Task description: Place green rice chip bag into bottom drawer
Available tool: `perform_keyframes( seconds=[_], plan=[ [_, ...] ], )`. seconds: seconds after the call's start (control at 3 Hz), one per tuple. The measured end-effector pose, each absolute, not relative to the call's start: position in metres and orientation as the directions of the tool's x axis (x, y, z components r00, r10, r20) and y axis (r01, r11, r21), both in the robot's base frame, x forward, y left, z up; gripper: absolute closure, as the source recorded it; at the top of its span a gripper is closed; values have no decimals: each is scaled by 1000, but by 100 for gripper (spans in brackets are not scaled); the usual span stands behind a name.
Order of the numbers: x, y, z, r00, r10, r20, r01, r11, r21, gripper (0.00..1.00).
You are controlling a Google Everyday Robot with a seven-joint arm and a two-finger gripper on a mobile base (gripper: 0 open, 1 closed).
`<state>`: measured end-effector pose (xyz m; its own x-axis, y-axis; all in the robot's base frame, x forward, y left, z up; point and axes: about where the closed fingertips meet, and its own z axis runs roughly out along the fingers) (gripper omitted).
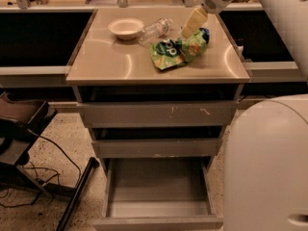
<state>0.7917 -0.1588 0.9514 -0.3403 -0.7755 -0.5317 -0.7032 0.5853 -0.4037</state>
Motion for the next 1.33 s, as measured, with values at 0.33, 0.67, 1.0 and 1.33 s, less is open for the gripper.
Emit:
perform_keyframes(
  seconds=[0.33, 0.67, 1.0, 1.33],
  plan=[
    [787, -184, 926, -434, -742, -511, -694, 637, -337, 0],
    [787, -168, 900, -408, -745, -528, -762, 596, -253, 0],
    [794, -120, 889, -261, -748, -610, -863, 464, -201, 0],
    [794, -120, 889, -261, -748, -610, -863, 465, -201, 0]
  ],
)
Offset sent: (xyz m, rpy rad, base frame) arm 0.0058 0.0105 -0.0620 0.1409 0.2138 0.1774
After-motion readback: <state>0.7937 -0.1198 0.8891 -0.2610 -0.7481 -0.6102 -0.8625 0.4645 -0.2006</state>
